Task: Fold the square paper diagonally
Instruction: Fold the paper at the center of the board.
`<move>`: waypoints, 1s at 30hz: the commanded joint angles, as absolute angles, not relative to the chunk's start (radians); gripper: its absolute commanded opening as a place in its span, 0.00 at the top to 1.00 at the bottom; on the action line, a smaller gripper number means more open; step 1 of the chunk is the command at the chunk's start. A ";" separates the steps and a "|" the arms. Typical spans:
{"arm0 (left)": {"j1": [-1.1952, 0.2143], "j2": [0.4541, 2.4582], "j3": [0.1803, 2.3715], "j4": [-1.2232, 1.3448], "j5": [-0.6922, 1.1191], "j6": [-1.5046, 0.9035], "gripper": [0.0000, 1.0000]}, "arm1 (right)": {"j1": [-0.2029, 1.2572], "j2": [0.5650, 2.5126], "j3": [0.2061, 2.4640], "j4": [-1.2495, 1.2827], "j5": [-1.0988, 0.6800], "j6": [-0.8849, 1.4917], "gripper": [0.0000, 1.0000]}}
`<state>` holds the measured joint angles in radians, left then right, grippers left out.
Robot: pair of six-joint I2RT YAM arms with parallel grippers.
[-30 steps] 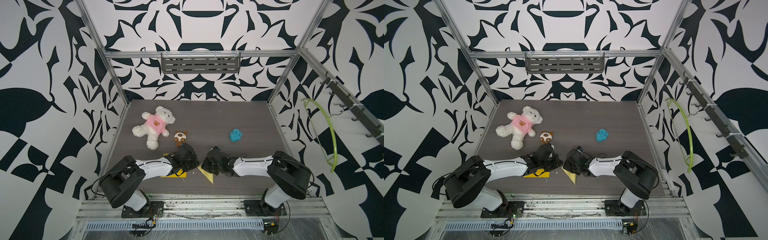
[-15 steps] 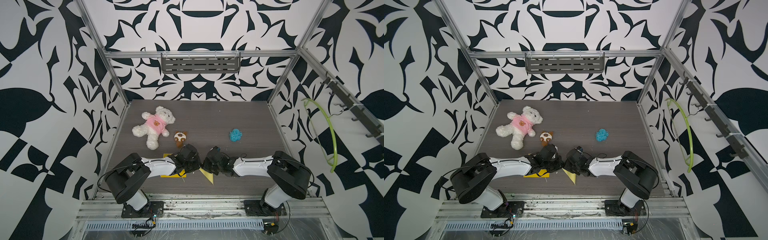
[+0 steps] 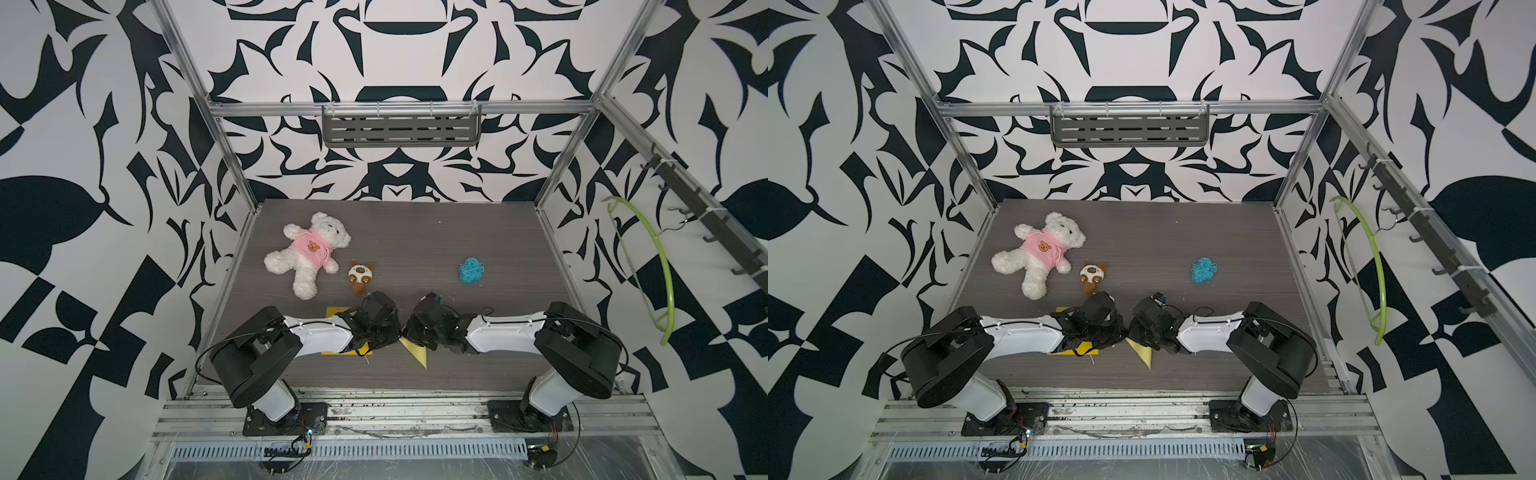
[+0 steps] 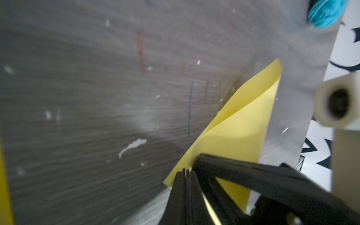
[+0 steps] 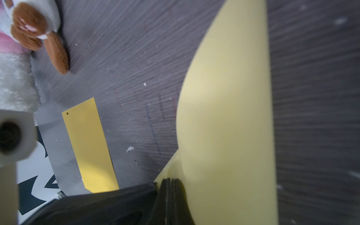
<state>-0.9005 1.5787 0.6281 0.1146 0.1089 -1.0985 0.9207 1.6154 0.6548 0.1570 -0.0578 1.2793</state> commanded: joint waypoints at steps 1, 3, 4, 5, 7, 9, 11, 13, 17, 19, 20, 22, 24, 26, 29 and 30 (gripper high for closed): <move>-0.910 1.605 0.610 0.058 0.098 -1.081 1.00 | 0.929 1.632 0.634 0.061 -0.058 1.269 1.00; -0.910 1.608 0.608 0.045 0.078 -1.079 1.00 | 0.928 1.631 0.637 0.062 -0.060 1.267 1.00; -0.910 1.612 0.610 0.038 0.074 -1.078 1.00 | 0.929 1.632 0.638 0.063 -0.060 1.267 1.00; -0.910 1.613 0.612 0.030 0.068 -1.078 1.00 | 0.928 1.631 0.639 0.062 -0.062 1.267 1.00; -0.910 1.617 0.608 0.022 0.064 -1.085 1.00 | 0.928 1.626 0.643 0.062 -0.063 1.261 1.00; -0.910 1.617 0.601 0.014 0.052 -1.092 1.00 | 0.929 1.611 0.654 0.043 -0.058 1.247 1.00; -0.910 1.613 0.598 -0.001 0.040 -1.094 1.00 | 0.928 1.595 0.680 0.003 -0.049 1.216 1.00; -0.910 1.607 0.598 -0.015 0.032 -1.091 1.00 | 0.928 1.575 0.714 -0.053 -0.032 1.174 1.00; -0.910 1.600 0.595 -0.035 0.020 -1.088 1.00 | 0.927 1.515 0.763 -0.121 -0.002 1.104 0.93; -0.910 1.597 0.595 -0.035 0.018 -1.087 1.00 | 0.925 1.486 0.789 -0.160 0.012 1.060 0.91; -0.910 1.597 0.598 -0.036 0.018 -1.086 1.00 | 0.926 1.471 0.799 -0.175 0.012 1.040 0.90; -0.913 1.604 0.605 -0.038 0.018 -1.082 1.00 | 0.926 1.448 0.810 -0.194 0.009 1.010 0.90; -0.918 1.612 0.614 -0.046 0.016 -1.080 1.00 | 0.926 1.429 0.827 -0.234 0.008 0.972 0.90; -0.922 1.616 0.619 -0.046 0.016 -1.078 1.00 | 0.927 1.419 0.843 -0.265 0.006 0.941 0.90; -0.923 1.620 0.624 -0.046 0.014 -1.079 1.00 | 0.926 1.424 0.842 -0.271 0.005 0.925 0.91; -0.923 1.620 0.626 -0.047 0.015 -1.078 1.00 | 0.926 1.433 0.840 -0.273 0.010 0.925 0.92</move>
<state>-0.9215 1.5780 0.6357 0.0937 0.0547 -1.0962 0.9237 1.4322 0.8200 -0.2173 -0.0139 0.9760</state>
